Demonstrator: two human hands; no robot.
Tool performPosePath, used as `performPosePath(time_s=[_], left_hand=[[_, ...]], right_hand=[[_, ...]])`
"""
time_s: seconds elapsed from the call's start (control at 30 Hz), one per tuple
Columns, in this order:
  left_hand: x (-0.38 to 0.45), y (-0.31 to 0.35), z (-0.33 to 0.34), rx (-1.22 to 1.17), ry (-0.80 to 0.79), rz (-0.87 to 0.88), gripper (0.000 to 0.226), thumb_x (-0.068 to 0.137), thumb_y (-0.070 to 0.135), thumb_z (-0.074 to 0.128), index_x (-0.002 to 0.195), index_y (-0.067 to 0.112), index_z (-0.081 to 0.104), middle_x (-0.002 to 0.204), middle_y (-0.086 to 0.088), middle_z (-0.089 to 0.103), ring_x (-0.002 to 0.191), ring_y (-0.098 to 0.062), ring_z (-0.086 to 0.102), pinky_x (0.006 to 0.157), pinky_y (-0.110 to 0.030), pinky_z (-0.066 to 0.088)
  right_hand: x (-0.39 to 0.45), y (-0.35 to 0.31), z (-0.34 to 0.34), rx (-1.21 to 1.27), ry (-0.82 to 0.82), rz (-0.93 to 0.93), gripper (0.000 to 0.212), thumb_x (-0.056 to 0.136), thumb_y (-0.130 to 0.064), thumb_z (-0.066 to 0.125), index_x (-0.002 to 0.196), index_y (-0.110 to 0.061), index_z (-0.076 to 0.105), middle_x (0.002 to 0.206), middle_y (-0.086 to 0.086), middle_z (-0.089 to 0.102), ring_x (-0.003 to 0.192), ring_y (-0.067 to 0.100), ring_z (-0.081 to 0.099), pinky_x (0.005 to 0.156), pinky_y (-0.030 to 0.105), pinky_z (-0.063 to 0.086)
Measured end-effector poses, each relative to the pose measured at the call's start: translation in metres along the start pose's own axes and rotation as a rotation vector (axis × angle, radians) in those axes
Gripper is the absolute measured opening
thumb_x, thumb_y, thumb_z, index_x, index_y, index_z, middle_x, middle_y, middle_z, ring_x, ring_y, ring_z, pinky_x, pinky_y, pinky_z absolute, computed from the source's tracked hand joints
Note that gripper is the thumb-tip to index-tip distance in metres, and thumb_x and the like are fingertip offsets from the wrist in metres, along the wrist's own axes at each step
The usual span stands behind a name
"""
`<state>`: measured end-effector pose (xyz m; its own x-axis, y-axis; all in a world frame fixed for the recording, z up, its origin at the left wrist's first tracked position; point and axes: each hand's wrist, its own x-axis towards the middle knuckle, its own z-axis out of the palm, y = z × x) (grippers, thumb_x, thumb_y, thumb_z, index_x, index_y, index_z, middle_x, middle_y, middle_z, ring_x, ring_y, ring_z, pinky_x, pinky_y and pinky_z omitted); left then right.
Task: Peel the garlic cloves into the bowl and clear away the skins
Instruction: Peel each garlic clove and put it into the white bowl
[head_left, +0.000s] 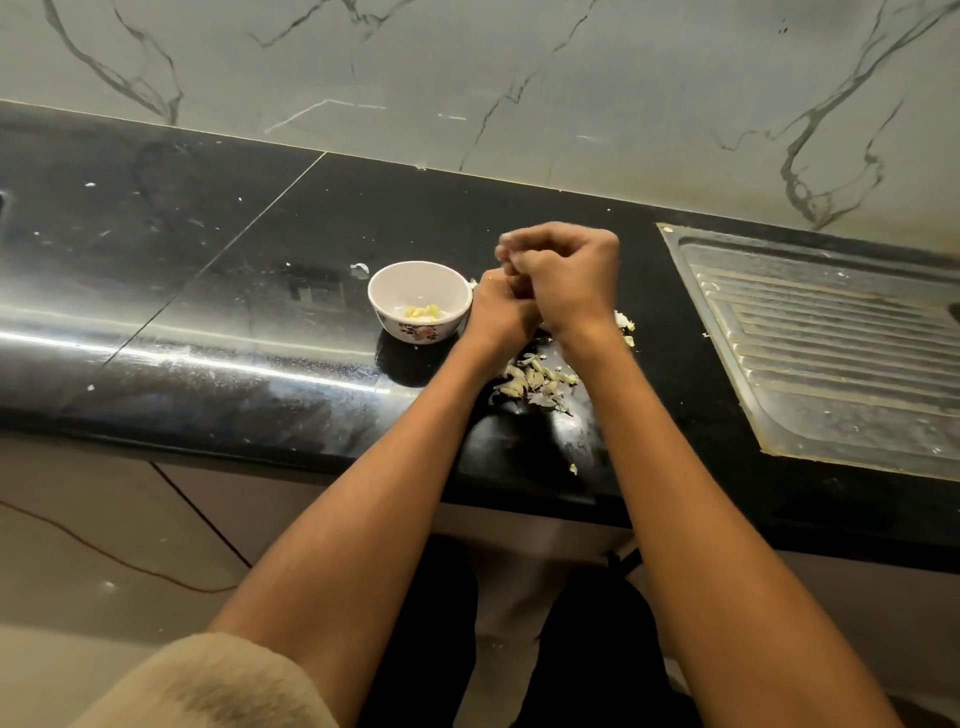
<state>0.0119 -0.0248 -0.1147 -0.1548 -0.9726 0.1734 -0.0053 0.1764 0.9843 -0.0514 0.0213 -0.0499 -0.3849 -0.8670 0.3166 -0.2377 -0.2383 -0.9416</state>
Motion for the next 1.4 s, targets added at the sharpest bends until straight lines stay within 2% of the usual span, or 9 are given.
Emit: performPosePath(time_s=[0.1,0.2,0.33,0.43,0.73,0.93,1.03,1.17,1.4], left_hand=[[-0.007,0.009,0.001,-0.02,-0.037,-0.002,0.02,0.091,-0.012,0.058,0.107,-0.011,0.069,0.102,-0.033,0.07,0.086,-0.028,0.063,0.086,-0.05,0.057],[-0.005,0.002,0.003,-0.038,-0.05,-0.011,0.021,0.09,-0.008,0.06,0.098,0.004,0.074,0.101,-0.027,0.074,0.086,-0.028,0.067,0.091,-0.054,0.057],[-0.005,0.001,0.004,-0.091,-0.089,0.029,0.019,0.1,0.0,0.054,0.102,0.0,0.072,0.093,-0.022,0.075,0.079,-0.023,0.07,0.082,-0.049,0.059],[-0.009,0.005,0.003,-0.144,-0.096,0.049,0.026,0.105,0.009,0.05,0.104,-0.005,0.072,0.094,-0.026,0.074,0.078,-0.023,0.068,0.072,-0.035,0.055],[-0.026,0.016,-0.01,-0.413,-0.146,0.169,0.03,0.098,0.016,0.054,0.114,-0.005,0.069,0.108,-0.027,0.072,0.101,-0.032,0.07,0.088,-0.034,0.055],[-0.043,0.013,-0.024,-0.379,-0.181,0.173,0.025,0.097,0.003,0.056,0.117,-0.006,0.068,0.106,-0.022,0.073,0.098,-0.026,0.071,0.086,-0.031,0.056],[-0.05,0.011,-0.025,-0.335,-0.153,0.125,0.02,0.097,-0.003,0.057,0.113,-0.004,0.07,0.103,-0.02,0.074,0.094,-0.023,0.072,0.083,-0.03,0.057],[-0.055,0.01,-0.024,-0.3,-0.049,0.074,0.018,0.095,-0.006,0.059,0.107,-0.004,0.072,0.096,-0.019,0.074,0.087,-0.02,0.072,0.078,-0.027,0.058],[-0.055,0.009,-0.023,-0.235,0.011,0.047,0.017,0.093,-0.006,0.06,0.104,-0.005,0.073,0.095,-0.02,0.075,0.087,-0.021,0.072,0.081,-0.03,0.059]], right_hand=[[-0.005,0.017,-0.027,0.043,0.071,0.024,0.026,0.077,0.011,0.06,0.076,-0.006,0.08,0.073,0.013,0.076,0.066,0.024,0.072,0.062,0.035,0.06],[-0.021,0.035,-0.048,-0.024,0.069,-0.024,0.026,0.074,0.0,0.054,0.068,-0.011,0.076,0.068,0.011,0.073,0.06,0.019,0.066,0.058,0.034,0.055],[-0.04,0.052,-0.067,-0.241,-0.008,-0.136,0.026,0.079,-0.007,0.057,0.075,-0.019,0.079,0.074,-0.004,0.076,0.071,0.012,0.071,0.068,0.036,0.059],[-0.05,0.056,-0.075,-0.409,-0.047,-0.25,0.019,0.081,-0.008,0.067,0.087,-0.019,0.081,0.084,-0.009,0.075,0.076,0.008,0.07,0.073,0.035,0.06],[-0.063,0.053,-0.065,-0.744,-0.34,-0.593,0.027,0.074,-0.026,0.068,0.098,-0.019,0.078,0.088,0.001,0.063,0.086,0.02,0.052,0.077,0.035,0.048],[-0.062,0.055,-0.065,-0.706,-0.363,-0.605,0.024,0.074,-0.031,0.062,0.087,-0.02,0.079,0.091,-0.002,0.061,0.086,0.013,0.044,0.066,0.033,0.048],[-0.063,0.056,-0.065,-0.681,-0.402,-0.576,0.017,0.073,-0.02,0.067,0.086,-0.016,0.076,0.097,-0.003,0.063,0.092,0.013,0.045,0.068,0.039,0.053],[-0.062,0.054,-0.065,-0.689,-0.438,-0.496,0.01,0.079,-0.015,0.07,0.088,-0.014,0.072,0.086,-0.005,0.056,0.088,0.018,0.05,0.072,0.047,0.052],[-0.06,0.053,-0.061,-0.749,-0.434,-0.455,0.01,0.09,-0.011,0.073,0.09,-0.01,0.063,0.091,0.001,0.055,0.091,0.018,0.046,0.077,0.04,0.048]])
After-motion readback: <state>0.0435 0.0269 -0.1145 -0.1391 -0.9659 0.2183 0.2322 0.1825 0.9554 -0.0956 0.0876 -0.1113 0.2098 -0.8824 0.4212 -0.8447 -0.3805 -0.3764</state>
